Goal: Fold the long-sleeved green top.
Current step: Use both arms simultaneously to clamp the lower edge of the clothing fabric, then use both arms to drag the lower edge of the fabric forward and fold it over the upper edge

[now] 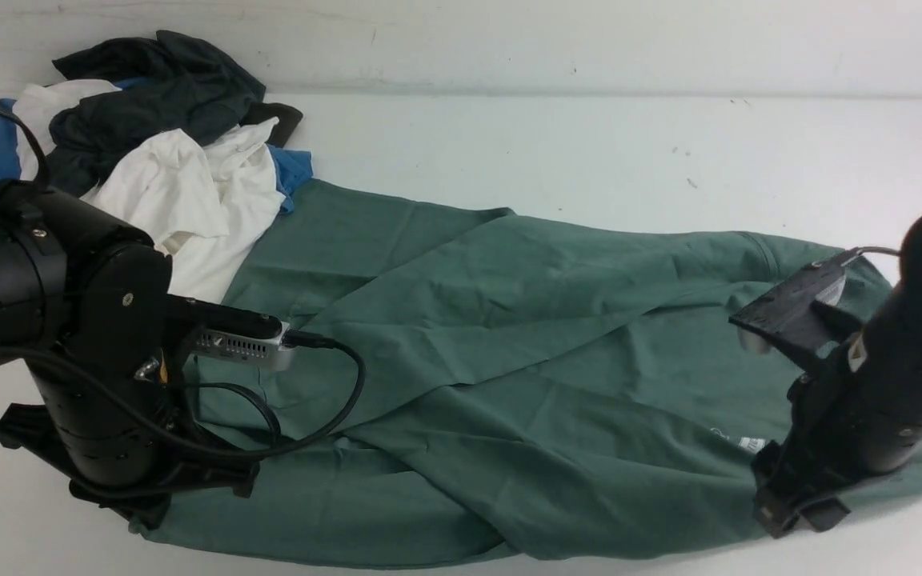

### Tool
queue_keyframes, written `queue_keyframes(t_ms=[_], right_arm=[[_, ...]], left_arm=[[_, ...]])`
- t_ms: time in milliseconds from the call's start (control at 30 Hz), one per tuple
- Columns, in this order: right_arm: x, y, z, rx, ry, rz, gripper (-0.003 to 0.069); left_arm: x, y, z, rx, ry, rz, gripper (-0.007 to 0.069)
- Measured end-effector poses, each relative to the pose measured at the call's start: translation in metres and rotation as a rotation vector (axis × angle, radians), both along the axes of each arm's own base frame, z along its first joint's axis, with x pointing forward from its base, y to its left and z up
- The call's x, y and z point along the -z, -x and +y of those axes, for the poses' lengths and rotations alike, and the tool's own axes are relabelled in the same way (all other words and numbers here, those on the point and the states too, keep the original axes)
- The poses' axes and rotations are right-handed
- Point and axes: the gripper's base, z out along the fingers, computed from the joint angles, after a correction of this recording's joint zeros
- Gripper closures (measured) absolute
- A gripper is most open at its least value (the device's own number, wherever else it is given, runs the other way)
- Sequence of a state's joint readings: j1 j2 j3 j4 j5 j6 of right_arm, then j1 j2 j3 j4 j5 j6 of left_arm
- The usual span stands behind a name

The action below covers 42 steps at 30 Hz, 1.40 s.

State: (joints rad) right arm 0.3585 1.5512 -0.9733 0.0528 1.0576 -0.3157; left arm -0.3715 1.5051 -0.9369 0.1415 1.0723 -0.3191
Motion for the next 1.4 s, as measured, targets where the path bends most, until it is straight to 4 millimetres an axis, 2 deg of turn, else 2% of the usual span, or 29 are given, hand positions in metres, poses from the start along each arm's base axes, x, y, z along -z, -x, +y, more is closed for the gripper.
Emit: queue_keyframes(t_ms=[33, 67, 133, 233, 333, 433, 467, 633, 700, 800, 933, 1133, 1267, 1400], right_arm=[[0.001, -0.001, 0.000, -0.001, 0.001, 0.002, 0.0130], [0.011, -0.005, 0.002, -0.009, 0.011, 0.020, 0.0074], [0.023, -0.011, 0.002, -0.030, 0.036, 0.031, 0.0029], [0.031, -0.015, 0.001, -0.050, 0.065, 0.039, 0.0020], [0.038, -0.018, 0.000, -0.076, 0.104, 0.042, 0.0059], [0.039, -0.019, -0.001, -0.096, 0.115, 0.041, 0.0186], [0.039, -0.019, -0.001, -0.098, 0.115, 0.040, 0.0197], [0.039, -0.014, 0.000, -0.107, 0.105, 0.093, 0.0578], [0.039, -0.010, 0.001, -0.092, 0.090, 0.133, 0.0640], [0.039, -0.008, 0.002, -0.081, 0.078, 0.160, 0.0657], [0.026, -0.001, 0.001, -0.066, 0.062, 0.168, 0.0658], [-0.016, 0.017, -0.006, -0.069, 0.036, 0.068, 0.0658], [-0.045, 0.023, -0.013, -0.083, 0.041, -0.051, 0.0658], [-0.062, 0.012, -0.016, -0.072, 0.047, -0.138, 0.0658]], left_arm=[[0.000, 0.000, 0.000, 0.000, 0.000, 0.000, 0.0617], [0.000, 0.000, 0.000, 0.001, -0.001, 0.000, 0.0617], [0.000, 0.000, 0.000, 0.001, -0.001, -0.001, 0.0617], [0.000, 0.000, 0.000, 0.001, -0.001, -0.001, 0.0617], [0.000, 0.000, 0.000, 0.001, -0.001, -0.001, 0.0617], [0.000, 0.000, 0.000, 0.001, -0.001, -0.002, 0.0617], [0.000, 0.000, 0.000, 0.001, -0.001, -0.002, 0.0617], [-0.004, 0.001, 0.000, -0.002, 0.010, -0.015, 0.0617], [-0.009, 0.004, 0.001, -0.003, 0.018, -0.031, 0.0617], [-0.016, 0.007, 0.002, -0.004, 0.024, -0.050, 0.0617], [-0.034, 0.020, 0.008, -0.010, 0.032, -0.076, 0.0617], [-0.057, 0.033, 0.013, -0.022, 0.053, -0.129, 0.0617], [-0.084, 0.024, 0.009, -0.037, 0.092, -0.219, 0.0618], [-0.103, 0.005, 0.002, -0.051, 0.119, -0.277, 0.0618]])
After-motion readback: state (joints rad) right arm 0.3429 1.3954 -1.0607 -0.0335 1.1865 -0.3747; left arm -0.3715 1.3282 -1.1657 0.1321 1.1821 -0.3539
